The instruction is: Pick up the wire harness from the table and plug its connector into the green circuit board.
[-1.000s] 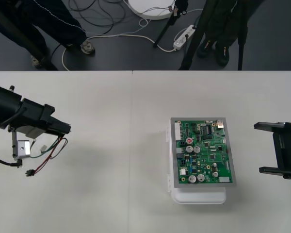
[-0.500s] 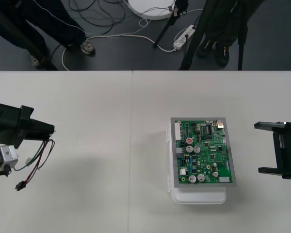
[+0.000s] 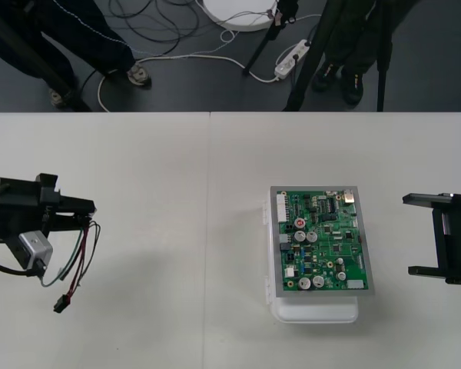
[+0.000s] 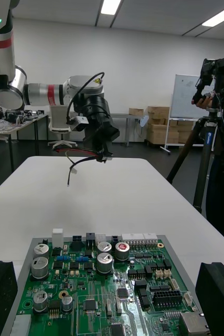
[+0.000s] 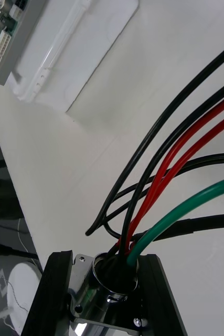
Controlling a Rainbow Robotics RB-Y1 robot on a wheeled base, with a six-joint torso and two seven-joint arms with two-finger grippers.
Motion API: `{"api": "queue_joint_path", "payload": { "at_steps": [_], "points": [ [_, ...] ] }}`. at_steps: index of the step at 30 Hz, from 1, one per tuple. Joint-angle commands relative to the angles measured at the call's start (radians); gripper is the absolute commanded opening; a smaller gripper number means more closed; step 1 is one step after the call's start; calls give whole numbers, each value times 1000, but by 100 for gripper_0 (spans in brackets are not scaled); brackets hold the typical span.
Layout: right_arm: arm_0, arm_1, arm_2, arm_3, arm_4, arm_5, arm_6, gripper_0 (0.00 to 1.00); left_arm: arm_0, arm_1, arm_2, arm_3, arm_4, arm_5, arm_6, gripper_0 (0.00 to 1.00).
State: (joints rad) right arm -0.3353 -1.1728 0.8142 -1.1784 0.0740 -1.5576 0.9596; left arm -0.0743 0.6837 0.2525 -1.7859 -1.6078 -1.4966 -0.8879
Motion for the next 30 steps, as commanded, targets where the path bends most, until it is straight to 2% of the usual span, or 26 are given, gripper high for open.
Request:
{"api": "queue_joint_path", "payload": {
  "at_steps": [1, 12, 19, 30],
  "points": [
    [7, -21, -30, -13, 4, -13, 42, 100, 34, -99, 59, -90, -64, -45, 279, 0],
    [7, -22, -30, -13, 4, -13, 28, 100, 54, -253, 88, -191, -165, -45, 552, 0],
    [7, -21, -29, -13, 3, -13, 22, 100, 76, -355, 91, -316, -264, -45, 742, 0],
    [7, -22, -30, -13, -7, -13, 13, 100, 77, -415, 70, -359, -270, -33, 994, 0]
  ]
}}
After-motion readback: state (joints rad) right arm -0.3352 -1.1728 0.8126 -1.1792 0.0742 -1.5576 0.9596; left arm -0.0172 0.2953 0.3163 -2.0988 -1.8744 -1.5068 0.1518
